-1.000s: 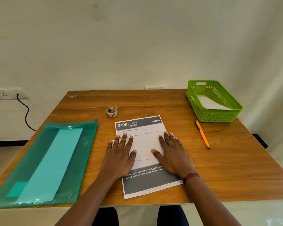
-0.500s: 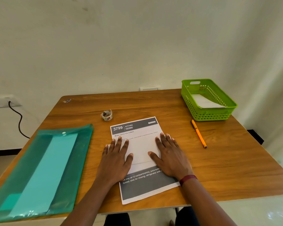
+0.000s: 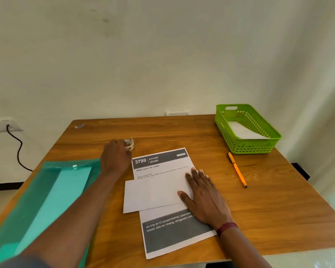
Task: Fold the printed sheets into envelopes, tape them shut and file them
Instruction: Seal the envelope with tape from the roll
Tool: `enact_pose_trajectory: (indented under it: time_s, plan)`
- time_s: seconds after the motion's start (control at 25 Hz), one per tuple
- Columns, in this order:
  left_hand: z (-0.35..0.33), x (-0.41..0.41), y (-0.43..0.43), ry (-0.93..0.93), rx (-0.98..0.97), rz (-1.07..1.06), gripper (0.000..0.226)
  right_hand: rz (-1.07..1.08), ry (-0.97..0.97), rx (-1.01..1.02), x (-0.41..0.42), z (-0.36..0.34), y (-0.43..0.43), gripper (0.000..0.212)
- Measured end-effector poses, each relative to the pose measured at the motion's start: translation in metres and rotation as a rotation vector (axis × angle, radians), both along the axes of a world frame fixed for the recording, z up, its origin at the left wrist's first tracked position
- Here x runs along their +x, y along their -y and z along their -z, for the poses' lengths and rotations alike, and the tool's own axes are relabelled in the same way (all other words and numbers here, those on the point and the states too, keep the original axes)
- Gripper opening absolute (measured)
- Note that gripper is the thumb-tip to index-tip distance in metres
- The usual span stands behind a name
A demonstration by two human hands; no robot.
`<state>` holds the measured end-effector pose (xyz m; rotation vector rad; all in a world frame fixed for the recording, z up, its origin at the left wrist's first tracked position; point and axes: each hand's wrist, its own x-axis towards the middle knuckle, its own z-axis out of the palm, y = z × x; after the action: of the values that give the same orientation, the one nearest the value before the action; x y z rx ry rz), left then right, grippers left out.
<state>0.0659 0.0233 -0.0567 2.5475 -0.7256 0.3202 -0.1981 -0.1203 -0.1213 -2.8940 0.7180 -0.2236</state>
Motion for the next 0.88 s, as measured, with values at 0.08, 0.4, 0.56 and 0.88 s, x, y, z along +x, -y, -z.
enact_pose_trajectory:
  time_s: [0.08, 0.4, 0.56, 0.88]
  plan:
    - [-0.001, 0.020, 0.004, -0.027, 0.137, -0.022, 0.036, 0.005, 0.021, 0.005, 0.000, 0.000, 0.000, 0.080]
    - [0.014, 0.045, 0.017, -0.002, 0.421, 0.034, 0.043, 0.014, 0.056, 0.025, -0.003, 0.000, -0.001, 0.077]
    - [0.007, 0.025, 0.026, -0.067, 0.144, 0.052, 0.036, 0.013, 0.074, 0.016, -0.002, 0.000, -0.003, 0.077]
    - [0.012, -0.075, 0.006, -0.890, -0.886, 0.264, 0.008, 0.037, 0.207, -0.027, -0.004, -0.004, -0.006, 0.066]
